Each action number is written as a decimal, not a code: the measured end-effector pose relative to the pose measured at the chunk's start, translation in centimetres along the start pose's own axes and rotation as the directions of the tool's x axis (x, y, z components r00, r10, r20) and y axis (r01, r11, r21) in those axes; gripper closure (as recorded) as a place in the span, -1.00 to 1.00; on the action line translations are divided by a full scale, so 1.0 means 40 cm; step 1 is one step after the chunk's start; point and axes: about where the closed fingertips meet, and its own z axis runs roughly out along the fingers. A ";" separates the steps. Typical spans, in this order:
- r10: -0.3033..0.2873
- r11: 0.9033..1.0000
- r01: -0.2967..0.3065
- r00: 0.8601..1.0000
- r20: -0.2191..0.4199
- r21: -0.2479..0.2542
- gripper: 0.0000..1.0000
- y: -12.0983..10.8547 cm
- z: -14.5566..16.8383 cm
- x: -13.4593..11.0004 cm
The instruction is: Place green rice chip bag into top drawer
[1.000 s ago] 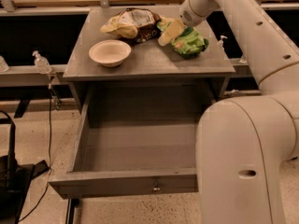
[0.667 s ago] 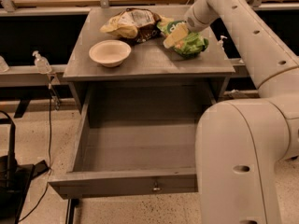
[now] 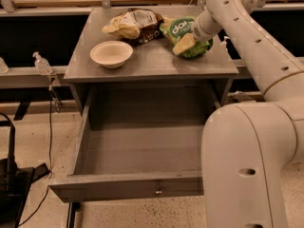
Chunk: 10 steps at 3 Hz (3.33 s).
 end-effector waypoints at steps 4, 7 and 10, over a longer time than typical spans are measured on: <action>0.193 0.947 -0.023 0.839 0.509 -0.320 1.00 0.036 -0.226 -0.177; 0.049 0.951 0.123 0.845 0.533 -0.283 1.00 0.116 -0.253 -0.206; -0.078 0.765 0.471 0.746 0.662 -0.440 1.00 0.345 -0.462 -0.042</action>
Offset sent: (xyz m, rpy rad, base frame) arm -0.0231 0.0218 0.1072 0.5387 -0.2505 0.2485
